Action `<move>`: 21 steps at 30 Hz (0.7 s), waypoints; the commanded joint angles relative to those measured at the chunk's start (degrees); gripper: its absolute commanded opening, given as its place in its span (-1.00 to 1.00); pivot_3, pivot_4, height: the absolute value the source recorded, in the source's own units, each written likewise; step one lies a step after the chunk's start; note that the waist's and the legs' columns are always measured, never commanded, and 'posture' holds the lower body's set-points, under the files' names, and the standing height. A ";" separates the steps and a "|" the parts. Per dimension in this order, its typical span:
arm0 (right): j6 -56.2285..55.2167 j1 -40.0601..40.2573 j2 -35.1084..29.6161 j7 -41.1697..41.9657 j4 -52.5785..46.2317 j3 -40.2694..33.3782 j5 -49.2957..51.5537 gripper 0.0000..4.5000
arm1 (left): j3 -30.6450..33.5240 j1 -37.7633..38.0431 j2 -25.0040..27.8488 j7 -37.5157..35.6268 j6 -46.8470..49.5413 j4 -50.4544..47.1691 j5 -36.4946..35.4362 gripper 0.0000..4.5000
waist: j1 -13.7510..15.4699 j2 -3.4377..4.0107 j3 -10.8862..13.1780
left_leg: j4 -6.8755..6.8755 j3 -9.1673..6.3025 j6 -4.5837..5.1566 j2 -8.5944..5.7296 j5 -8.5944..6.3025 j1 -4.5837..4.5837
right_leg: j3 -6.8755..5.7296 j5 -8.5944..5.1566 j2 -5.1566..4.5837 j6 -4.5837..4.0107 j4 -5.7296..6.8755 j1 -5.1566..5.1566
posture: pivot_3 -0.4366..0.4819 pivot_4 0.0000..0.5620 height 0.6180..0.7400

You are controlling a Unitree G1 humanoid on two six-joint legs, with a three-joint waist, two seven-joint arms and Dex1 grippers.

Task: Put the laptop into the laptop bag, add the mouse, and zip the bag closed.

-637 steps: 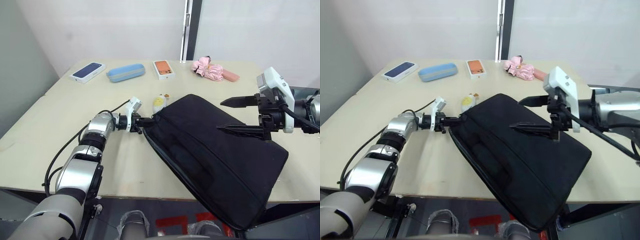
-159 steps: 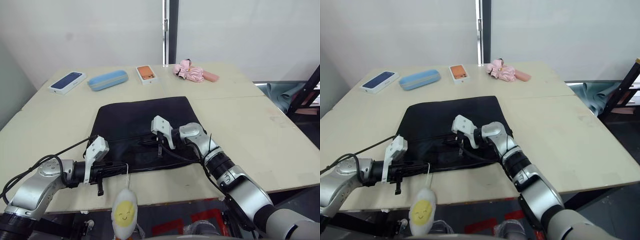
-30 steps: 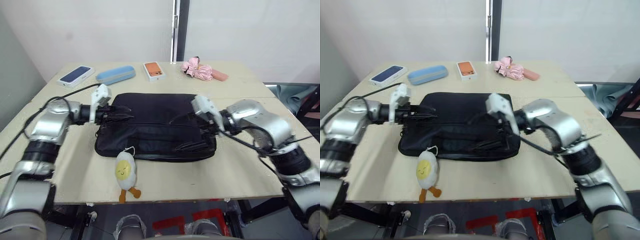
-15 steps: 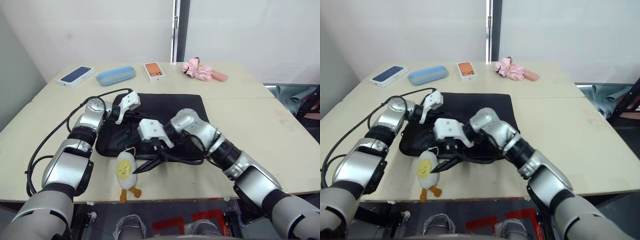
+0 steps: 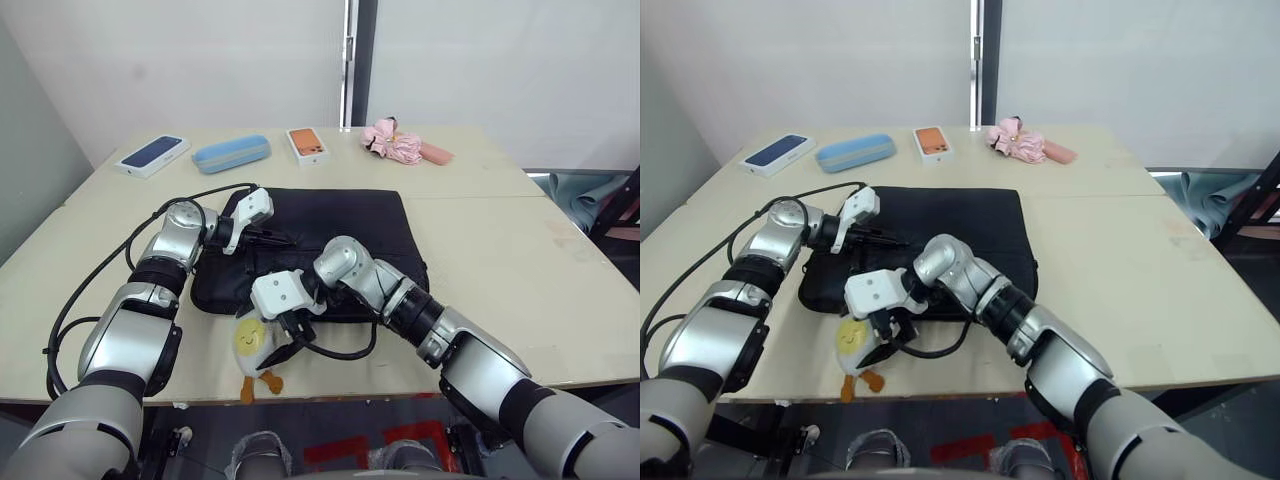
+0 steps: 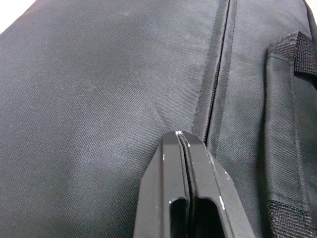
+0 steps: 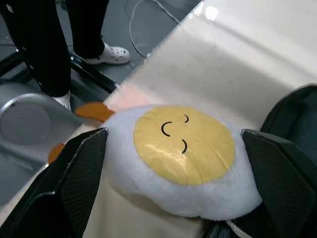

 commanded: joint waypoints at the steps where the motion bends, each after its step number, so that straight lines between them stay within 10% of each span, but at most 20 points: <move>1: 0.14 0.27 -0.60 2.23 -2.48 -1.09 0.65 0.61 | -1.85 2.58 0.75 0.01 0.99 0.93 3.23 -1.00 | -0.01 0.01 0.00 | -0.01 0.00 0.00 0.00 0.00 0.00 | 0.00 0.00 0.00 0.00 -0.02 0.00 | -0.05 -0.47 1.00; 12: 6.15 4.61 -4.53 3.42 -12.25 -5.50 4.69 -0.99 | -2.61 3.00 -0.03 0.70 -0.60 1.78 4.35 -1.00 | 0.24 0.01 0.00 | -0.12 0.02 0.00 0.00 0.00 0.01 | 0.00 -0.01 0.00 0.00 -0.11 0.01 | -0.05 -0.47 1.00; 21: 15.09 8.98 -16.10 5.01 -26.10 -11.02 9.05 -0.99 | -2.98 4.75 -0.64 0.76 -2.06 1.63 4.60 -1.00 | 0.61 0.00 -0.01 | -0.25 0.08 0.00 0.00 0.00 0.04 | 0.03 -0.01 0.01 0.01 -0.27 0.02 | -0.05 -0.47 1.00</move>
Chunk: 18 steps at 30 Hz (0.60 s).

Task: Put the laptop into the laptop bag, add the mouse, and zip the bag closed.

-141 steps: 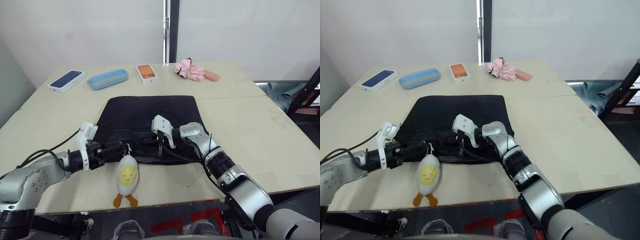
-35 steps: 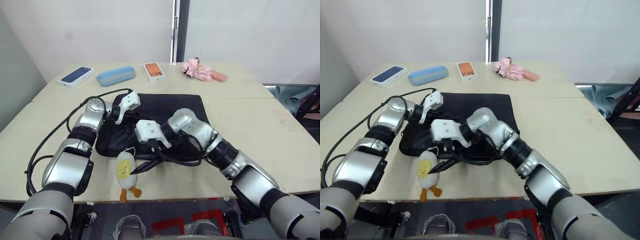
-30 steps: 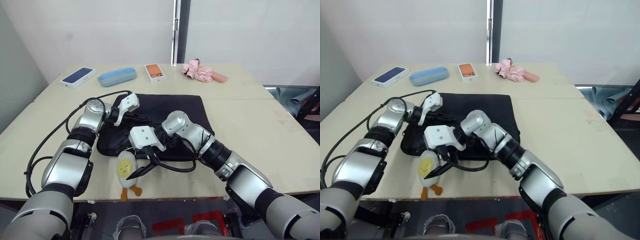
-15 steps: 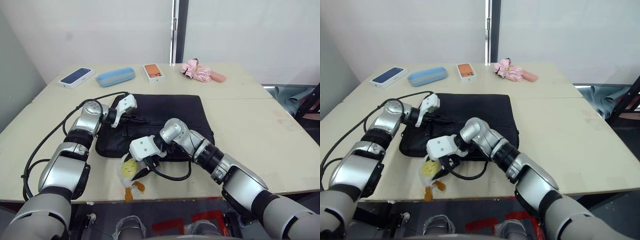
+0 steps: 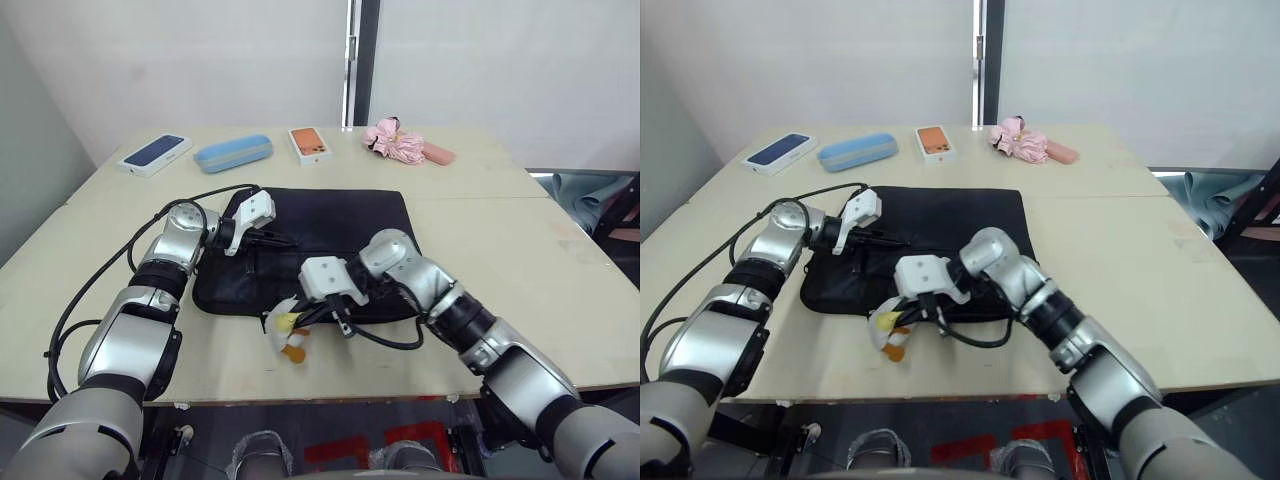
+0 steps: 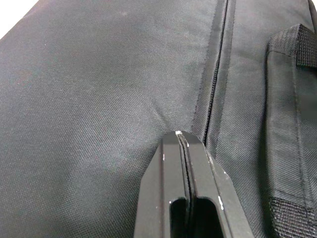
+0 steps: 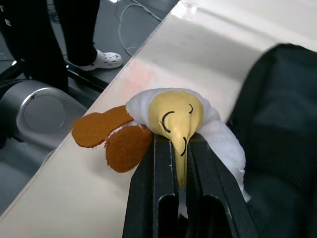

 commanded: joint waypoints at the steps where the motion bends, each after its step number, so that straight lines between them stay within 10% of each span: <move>1: 4.48 1.62 -3.54 0.87 -8.36 -3.36 3.14 -0.99 | -3.20 3.99 -0.39 0.28 0.10 2.33 4.26 -1.00 | 0.08 0.00 -0.01 | -0.04 0.01 0.00 0.00 0.00 0.01 | 0.00 0.00 0.01 0.00 -0.05 0.02 | -0.05 -0.47 1.00; 18: 27.24 19.11 -27.15 -4.05 -33.75 -20.69 17.18 -0.99 | 0.01 9.74 -1.54 2.46 -4.19 3.63 2.55 -1.00 | 0.67 0.34 -0.48 | -0.68 0.20 0.00 -0.06 0.00 0.20 | 0.04 -0.03 -0.05 0.07 -0.86 0.37 | -0.05 -0.47 1.00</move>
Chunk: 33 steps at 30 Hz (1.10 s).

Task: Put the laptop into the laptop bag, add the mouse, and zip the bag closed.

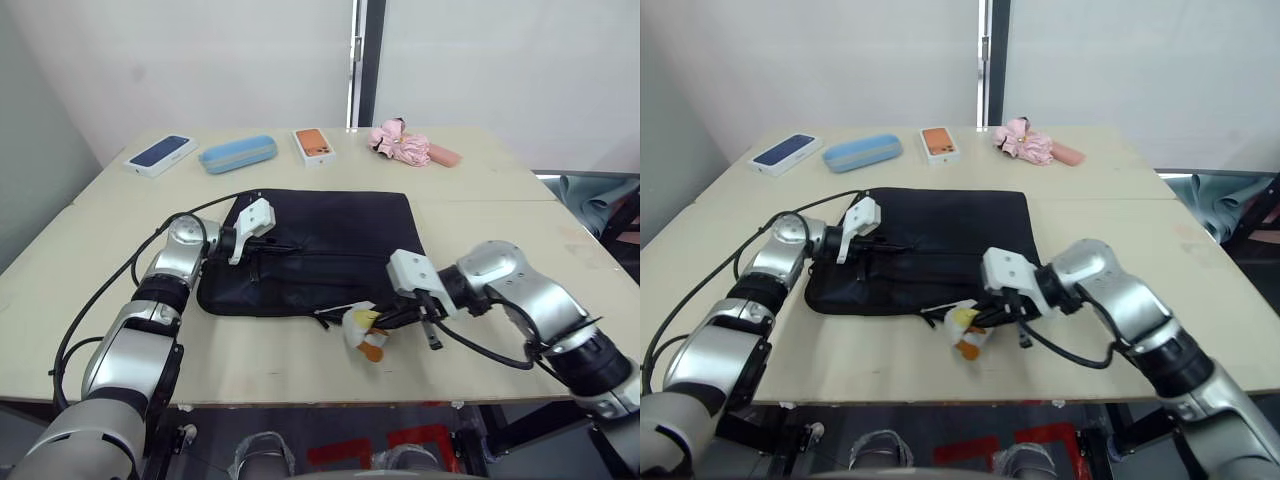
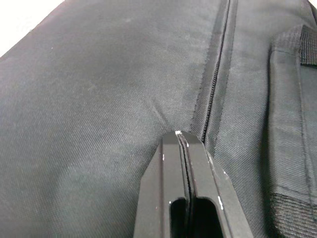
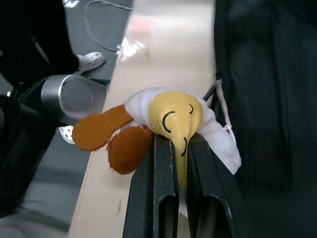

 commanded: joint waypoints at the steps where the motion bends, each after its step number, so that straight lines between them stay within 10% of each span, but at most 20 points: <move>1: 3.06 1.49 -3.23 -1.18 -4.62 -6.23 4.34 -0.99 | -3.26 4.22 0.14 1.13 0.49 5.14 4.84 -1.00 | -0.02 0.20 -0.19 | -0.05 0.01 0.00 0.00 0.00 0.02 | 0.00 -0.01 0.00 0.02 -0.01 0.00 | -0.05 -0.47 1.00; 15: 5.58 19.35 -17.05 -1.92 -1.37 -26.98 11.81 -0.99 | -3.75 3.44 -0.29 2.28 -0.83 6.72 5.41 -1.00 | 0.12 0.34 -0.46 | -0.34 0.12 0.01 -0.06 -0.01 0.08 | 0.05 -0.19 -0.15 0.35 -0.27 0.03 | -0.05 -0.47 1.00; 33: 11.81 14.07 -7.53 -18.01 13.87 -38.29 20.08 -0.99 | -4.66 3.46 -0.41 1.53 -2.80 7.68 5.83 -1.00 | -0.09 0.62 -0.74 | -0.42 0.21 0.02 -0.18 -0.01 0.04 | 0.03 -0.58 -0.22 0.99 -0.33 0.00 | -0.05 -0.47 1.00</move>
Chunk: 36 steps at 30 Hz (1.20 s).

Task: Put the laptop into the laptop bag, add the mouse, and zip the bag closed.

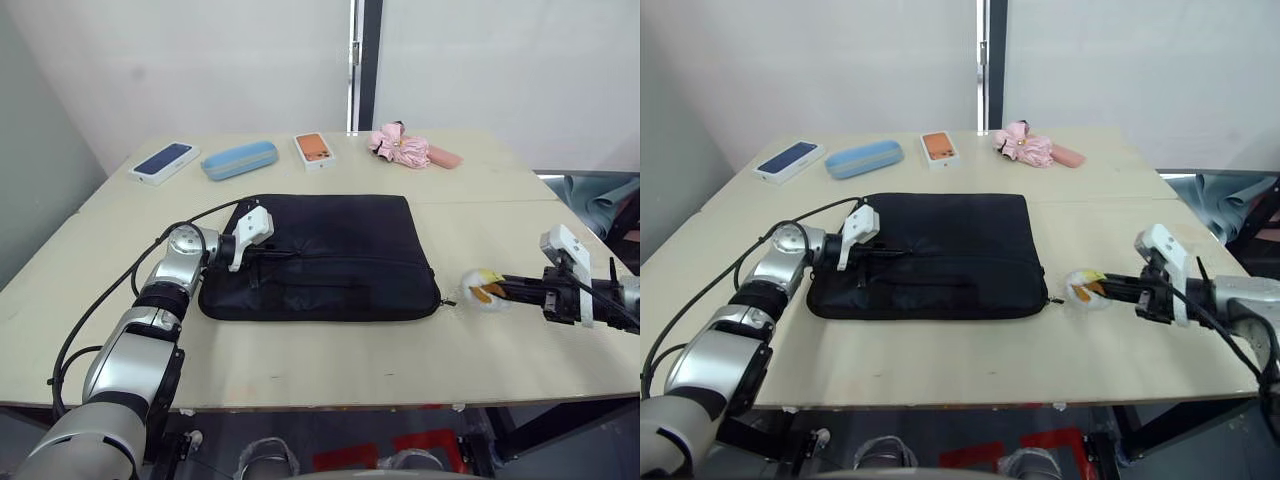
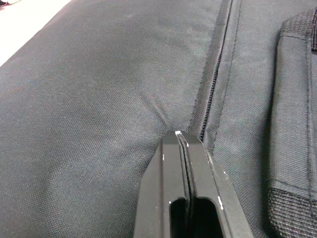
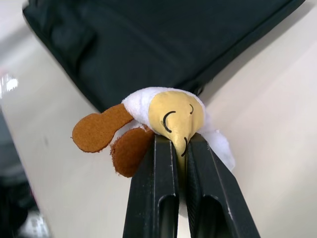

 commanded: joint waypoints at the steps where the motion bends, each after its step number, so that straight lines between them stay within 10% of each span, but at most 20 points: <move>1: 4.01 -5.95 4.12 -9.52 2.31 -5.13 3.26 -0.99 | -4.17 3.60 0.35 -0.67 1.76 3.70 5.59 -1.00 | -0.08 0.01 -0.01 | -0.02 -0.01 0.00 0.00 0.00 0.02 | -0.01 0.01 0.00 -0.01 0.00 0.01 | -0.05 -0.47 1.00; 8: 16.44 -17.06 15.14 -28.30 8.39 -9.50 8.88 -0.99 | -4.35 4.57 1.08 -2.22 2.40 2.06 5.43 -1.00 | -0.28 0.26 -0.15 | -0.25 0.07 -0.01 -0.18 0.00 0.20 | 0.02 0.29 -0.03 -0.47 -0.02 0.01 | -0.05 -0.47 1.00; 23: 1.12 -24.58 24.63 -38.56 18.85 -4.10 -1.07 -0.99 | -4.74 7.11 1.97 -4.05 4.31 -2.51 5.08 -1.00 | -0.70 0.36 -0.21 | -0.67 0.25 0.04 -0.77 -0.02 0.18 | 0.04 0.08 -0.64 -0.16 -0.30 0.02 | -0.05 -0.47 1.00; 36: 8.91 -27.03 28.64 -41.97 18.13 -7.22 6.60 -0.99 | -4.62 7.51 1.83 -3.42 4.85 -2.77 5.13 -1.00 | -0.60 0.40 -0.24 | -0.89 0.28 0.05 -0.77 -0.02 0.21 | 0.00 0.02 -0.64 -0.14 -0.40 0.04 | -0.05 -0.47 1.00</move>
